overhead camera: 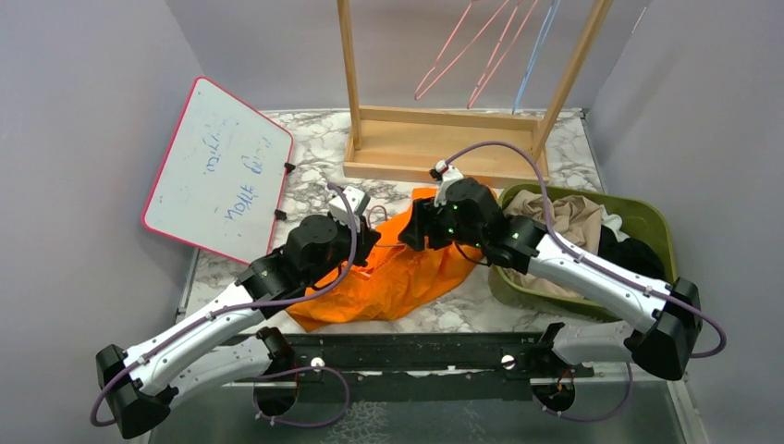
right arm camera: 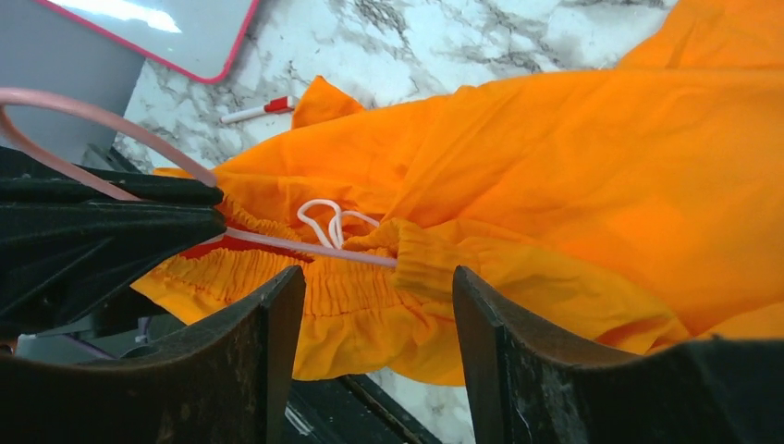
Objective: Remove the shorts from the hanger
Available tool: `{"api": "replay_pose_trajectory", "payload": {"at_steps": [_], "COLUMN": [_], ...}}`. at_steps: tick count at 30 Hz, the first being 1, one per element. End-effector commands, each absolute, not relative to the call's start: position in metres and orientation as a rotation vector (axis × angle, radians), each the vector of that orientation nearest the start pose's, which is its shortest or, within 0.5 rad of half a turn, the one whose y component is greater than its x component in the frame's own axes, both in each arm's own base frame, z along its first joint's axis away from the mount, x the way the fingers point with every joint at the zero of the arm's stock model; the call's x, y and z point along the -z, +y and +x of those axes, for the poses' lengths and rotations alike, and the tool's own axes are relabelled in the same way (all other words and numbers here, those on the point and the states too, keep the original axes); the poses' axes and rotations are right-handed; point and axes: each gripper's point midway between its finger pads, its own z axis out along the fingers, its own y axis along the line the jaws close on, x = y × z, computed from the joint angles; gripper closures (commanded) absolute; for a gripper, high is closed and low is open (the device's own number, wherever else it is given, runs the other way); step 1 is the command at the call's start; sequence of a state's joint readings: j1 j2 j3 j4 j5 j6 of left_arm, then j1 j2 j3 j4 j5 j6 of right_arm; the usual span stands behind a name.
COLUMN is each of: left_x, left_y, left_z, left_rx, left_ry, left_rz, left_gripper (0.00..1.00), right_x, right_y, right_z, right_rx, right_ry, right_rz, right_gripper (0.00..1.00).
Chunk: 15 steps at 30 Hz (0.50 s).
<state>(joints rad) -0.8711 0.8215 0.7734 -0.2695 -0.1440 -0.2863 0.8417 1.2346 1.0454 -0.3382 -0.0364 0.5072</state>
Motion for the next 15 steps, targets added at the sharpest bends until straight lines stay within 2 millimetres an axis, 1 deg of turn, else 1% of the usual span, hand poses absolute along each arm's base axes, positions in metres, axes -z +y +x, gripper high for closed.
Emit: {"api": "replay_pose_trajectory", "payload": {"at_steps": [1, 3, 5, 6, 9, 12, 15], "left_x": [-0.26, -0.263, -0.266, -0.267, -0.265, -0.262, -0.259], "left_y": [-0.218, -0.215, -0.214, -0.215, -0.219, -0.222, -0.221], "left_z": [0.224, 0.222, 0.219, 0.216, 0.209, 0.203, 0.203], "left_rx": [0.593, 0.598, 0.618, 0.633, 0.673, 0.708, 0.705], "left_ry": [1.795, 1.777, 1.765, 1.761, 1.76, 1.771, 1.799], "left_rz": [0.334, 0.324, 0.33, 0.339, 0.377, 0.393, 0.377], "left_gripper": [1.0, 1.0, 1.0, 1.0, 1.0, 1.0, 1.0], "right_x": [-0.211, -0.203, -0.188, -0.182, -0.166, -0.166, -0.175], "right_y": [0.287, 0.293, 0.302, 0.307, 0.317, 0.324, 0.326], "right_z": [0.238, 0.234, 0.231, 0.229, 0.231, 0.236, 0.241], "right_rx": [-0.605, -0.603, -0.606, -0.61, -0.614, -0.628, -0.631], "right_ry": [2.208, 2.221, 2.265, 2.289, 2.318, 2.307, 2.281], "right_rz": [-0.234, -0.249, -0.303, -0.332, -0.336, -0.312, -0.296], "right_gripper": [0.42, 0.43, 0.42, 0.41, 0.42, 0.46, 0.47]}}
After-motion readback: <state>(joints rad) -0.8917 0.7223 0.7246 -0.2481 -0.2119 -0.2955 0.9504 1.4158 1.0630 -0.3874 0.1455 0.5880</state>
